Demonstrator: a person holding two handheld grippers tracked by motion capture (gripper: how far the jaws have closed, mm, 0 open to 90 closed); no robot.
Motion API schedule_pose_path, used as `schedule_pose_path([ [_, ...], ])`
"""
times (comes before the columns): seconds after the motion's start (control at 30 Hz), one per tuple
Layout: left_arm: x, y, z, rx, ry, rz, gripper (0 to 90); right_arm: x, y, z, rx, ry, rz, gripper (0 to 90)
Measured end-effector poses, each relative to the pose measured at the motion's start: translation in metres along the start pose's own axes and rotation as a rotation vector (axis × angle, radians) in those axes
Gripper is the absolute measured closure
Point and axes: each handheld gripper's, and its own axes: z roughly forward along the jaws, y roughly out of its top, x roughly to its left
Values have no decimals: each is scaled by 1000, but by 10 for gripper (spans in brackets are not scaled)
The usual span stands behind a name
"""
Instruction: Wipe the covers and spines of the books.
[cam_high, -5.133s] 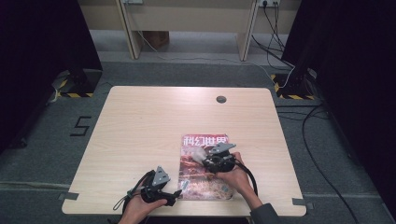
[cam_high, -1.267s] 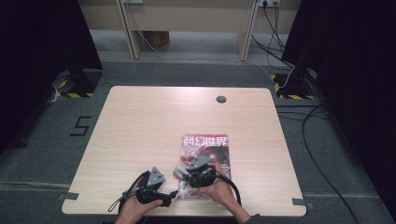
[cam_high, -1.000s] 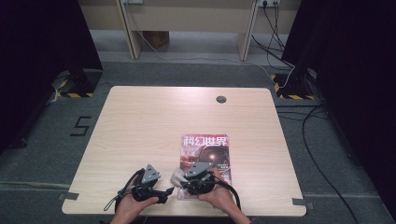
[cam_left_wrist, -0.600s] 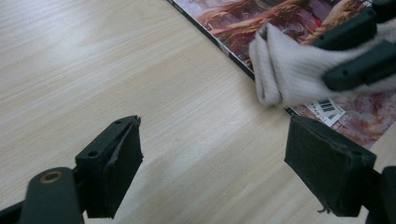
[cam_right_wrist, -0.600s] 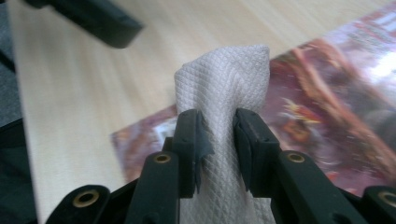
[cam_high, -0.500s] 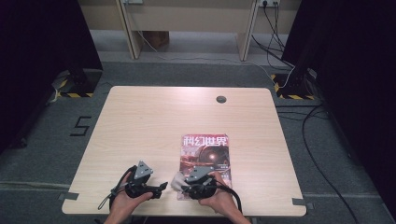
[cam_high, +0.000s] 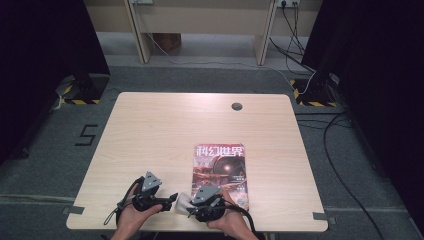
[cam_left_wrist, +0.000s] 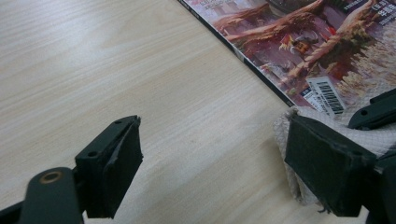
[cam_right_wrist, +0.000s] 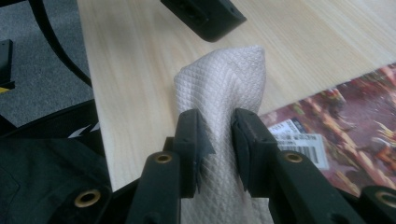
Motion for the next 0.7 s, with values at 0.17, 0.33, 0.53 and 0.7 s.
schedule_pose_path([
  [0.17, 1, 0, -1, 7, 3, 3, 180, -12, -5, -6, -3, -28, 29, 718],
  [0.33, -1, 0, 0, 6, 0, 5, 179, -10, -5, -7, 4, -50, 27, 694],
  [0.53, -2, -1, 2, 11, -6, 6, 180, 1, -2, -2, 3, -28, -9, 694],
  [0.7, -2, -1, 1, 14, -6, 9, 180, -5, -6, -6, -4, -19, 13, 708],
])
